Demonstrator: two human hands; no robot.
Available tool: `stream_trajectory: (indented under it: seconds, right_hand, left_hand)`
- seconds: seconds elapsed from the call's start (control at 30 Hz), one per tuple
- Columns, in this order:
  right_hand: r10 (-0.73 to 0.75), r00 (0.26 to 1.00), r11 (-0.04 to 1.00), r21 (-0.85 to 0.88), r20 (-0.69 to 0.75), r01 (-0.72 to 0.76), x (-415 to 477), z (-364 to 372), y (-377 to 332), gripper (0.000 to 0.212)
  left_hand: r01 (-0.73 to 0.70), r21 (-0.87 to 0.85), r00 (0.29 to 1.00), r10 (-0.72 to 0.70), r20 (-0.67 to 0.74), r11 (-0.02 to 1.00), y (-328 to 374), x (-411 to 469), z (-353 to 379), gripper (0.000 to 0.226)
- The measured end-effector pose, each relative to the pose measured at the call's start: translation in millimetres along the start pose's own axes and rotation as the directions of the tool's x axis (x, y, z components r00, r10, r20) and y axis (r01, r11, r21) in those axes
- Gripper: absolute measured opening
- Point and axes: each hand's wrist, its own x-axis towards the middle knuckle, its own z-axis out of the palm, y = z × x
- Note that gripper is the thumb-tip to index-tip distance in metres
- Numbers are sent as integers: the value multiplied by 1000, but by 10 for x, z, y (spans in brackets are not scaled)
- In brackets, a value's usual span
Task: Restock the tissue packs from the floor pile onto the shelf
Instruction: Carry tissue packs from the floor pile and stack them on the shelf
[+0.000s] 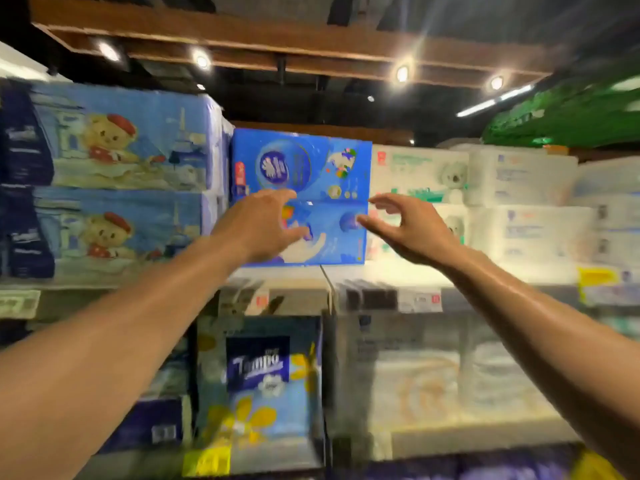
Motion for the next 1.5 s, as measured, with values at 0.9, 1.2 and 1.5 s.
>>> stream_trajectory:
  seconds: [0.9, 1.2, 1.5]
  right_hand:
    - [890, 455, 410, -380, -34, -829, -6723, -3742, 1223, 64]
    - [975, 109, 32, -362, -195, -932, -8481, -5245, 2030, 73]
    - [934, -44, -155, -292, -353, -944, -9210, -6611, 3591, 67]
  left_hand:
    - [-403, -798, 429, 863, 269, 449, 6033, -3654, 1588, 107]
    - [-370, -869, 184, 943, 278, 329, 8616, -4425, 2227, 80]
    - [-377, -923, 1, 997, 84, 78, 11355, -4248, 3073, 83]
